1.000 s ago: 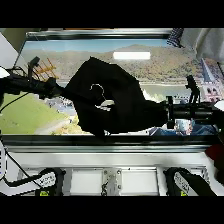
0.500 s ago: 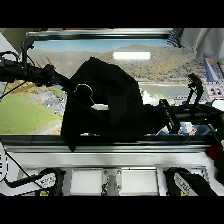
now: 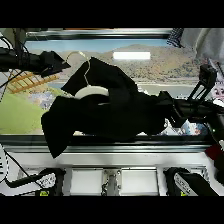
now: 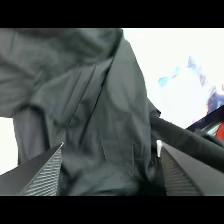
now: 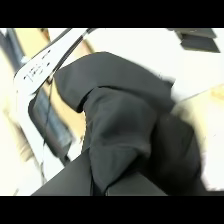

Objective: Fold the clothes and pants, and hang the long-sleeved shirts on hangers.

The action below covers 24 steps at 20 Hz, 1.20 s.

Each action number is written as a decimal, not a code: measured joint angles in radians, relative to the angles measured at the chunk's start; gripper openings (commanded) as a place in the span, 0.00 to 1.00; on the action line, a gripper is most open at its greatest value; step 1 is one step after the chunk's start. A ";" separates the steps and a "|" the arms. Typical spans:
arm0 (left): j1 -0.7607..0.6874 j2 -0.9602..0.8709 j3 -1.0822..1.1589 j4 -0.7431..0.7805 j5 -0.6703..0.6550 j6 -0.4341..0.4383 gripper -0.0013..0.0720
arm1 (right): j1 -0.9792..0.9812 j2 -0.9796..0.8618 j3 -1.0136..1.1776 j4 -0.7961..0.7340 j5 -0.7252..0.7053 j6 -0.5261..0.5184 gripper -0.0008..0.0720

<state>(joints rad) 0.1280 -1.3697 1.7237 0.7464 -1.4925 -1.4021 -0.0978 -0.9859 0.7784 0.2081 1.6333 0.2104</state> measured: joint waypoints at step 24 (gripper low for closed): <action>-0.080 -0.001 0.255 -0.058 0.125 0.013 0.04 | -0.633 0.334 0.106 -0.229 -1.187 -0.031 0.02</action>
<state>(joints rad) 0.0479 -1.3705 1.9785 0.6888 -1.3678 -1.3895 -0.7307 -0.6518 0.8845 -0.0208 0.4465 0.1795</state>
